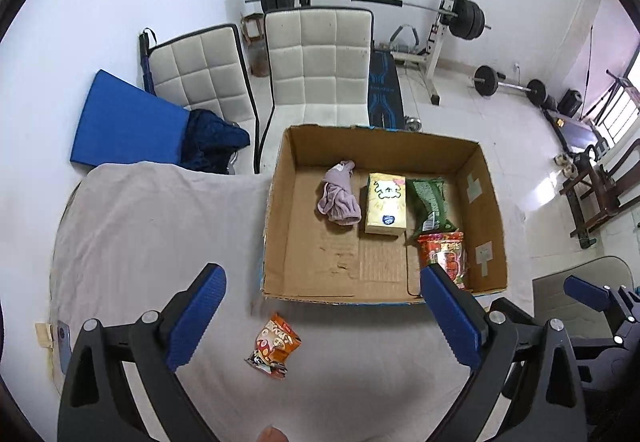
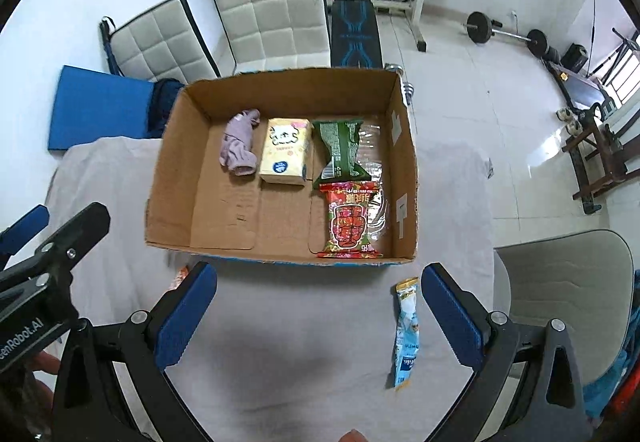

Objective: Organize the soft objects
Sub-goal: 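Grasp the blue ice-pop stick with the right tool while the left tool grasps the orange chip bag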

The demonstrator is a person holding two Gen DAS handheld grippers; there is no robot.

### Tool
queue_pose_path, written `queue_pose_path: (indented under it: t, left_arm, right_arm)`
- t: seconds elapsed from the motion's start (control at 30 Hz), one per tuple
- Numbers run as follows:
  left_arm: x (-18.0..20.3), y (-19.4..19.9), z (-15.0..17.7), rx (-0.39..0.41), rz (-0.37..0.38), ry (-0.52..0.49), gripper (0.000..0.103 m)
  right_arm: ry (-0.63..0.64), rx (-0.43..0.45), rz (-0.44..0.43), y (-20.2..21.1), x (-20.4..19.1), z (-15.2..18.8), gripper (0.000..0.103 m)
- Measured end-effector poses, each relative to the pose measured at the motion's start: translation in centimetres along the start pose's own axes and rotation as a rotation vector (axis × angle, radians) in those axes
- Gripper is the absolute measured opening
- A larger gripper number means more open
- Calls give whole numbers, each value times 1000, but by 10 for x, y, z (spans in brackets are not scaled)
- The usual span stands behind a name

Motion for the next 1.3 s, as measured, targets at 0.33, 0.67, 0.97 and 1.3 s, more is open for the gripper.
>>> queue_pose_path:
  t: [0.33, 0.67, 0.97, 1.3]
  left_arm:
    - [-9, -2, 61, -83, -65, 63, 100]
    - [6, -56, 193, -372, -81, 96, 100]
    - [-43, -80, 228, -458, -127, 291, 100]
    - [-90, -106, 226, -475, -163, 256, 100]
  right_arm:
    - [-127, -77, 74, -4, 60, 56, 103]
    - [-234, -417, 181, -104, 135, 203, 97]
    - [-251, -498, 189, -143, 136, 243, 46]
    - [-166, -479, 79, -121, 80, 229, 25]
Point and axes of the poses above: each gripper's, at about its wrist camera, not at the fingertips, and y roughly against the way its jaws point, x to its right, z to its underside, the point moved 10 cm from there along -y, roughly the way its jaws point, and after that the axes turned 15 degrees about x, right-handed, at the moved point
